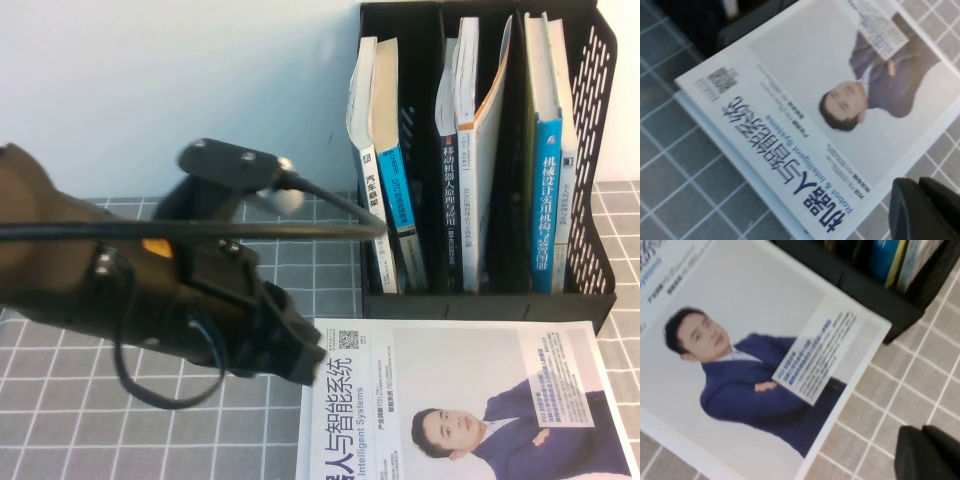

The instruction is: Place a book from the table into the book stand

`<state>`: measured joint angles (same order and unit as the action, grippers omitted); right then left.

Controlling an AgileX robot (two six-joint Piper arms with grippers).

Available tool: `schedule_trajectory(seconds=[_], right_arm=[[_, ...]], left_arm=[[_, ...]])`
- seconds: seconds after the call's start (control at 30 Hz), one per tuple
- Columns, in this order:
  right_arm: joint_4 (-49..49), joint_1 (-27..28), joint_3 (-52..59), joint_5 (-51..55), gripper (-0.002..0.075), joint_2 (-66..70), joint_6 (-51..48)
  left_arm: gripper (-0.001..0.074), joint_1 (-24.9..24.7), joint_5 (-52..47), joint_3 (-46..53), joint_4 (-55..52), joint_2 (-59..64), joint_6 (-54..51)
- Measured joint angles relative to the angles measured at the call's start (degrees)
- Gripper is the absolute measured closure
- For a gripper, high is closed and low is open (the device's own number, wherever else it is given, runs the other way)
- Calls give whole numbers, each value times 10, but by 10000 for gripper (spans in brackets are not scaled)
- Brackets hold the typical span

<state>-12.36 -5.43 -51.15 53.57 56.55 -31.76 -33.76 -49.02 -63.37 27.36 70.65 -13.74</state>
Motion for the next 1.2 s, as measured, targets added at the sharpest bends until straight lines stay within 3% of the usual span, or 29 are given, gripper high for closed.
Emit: schedule_trajectory(seconds=[0.43,0.6,0.87,1.2], right_arm=[[-51,0,332,-236,729,-359,-16],[-51,0,347,-248,729,-435,-15],[-61,0,348,-187,729,-447,-15],[-65,0,351,-178,729,-447,-15]], left_arm=[[734,14,1,0,-5,-108,-7],[734,15,17,-1,-4,-130,-18],[734,15,100,-1,19,-132,-18],[734,3,93,-1,21,-131,-18]])
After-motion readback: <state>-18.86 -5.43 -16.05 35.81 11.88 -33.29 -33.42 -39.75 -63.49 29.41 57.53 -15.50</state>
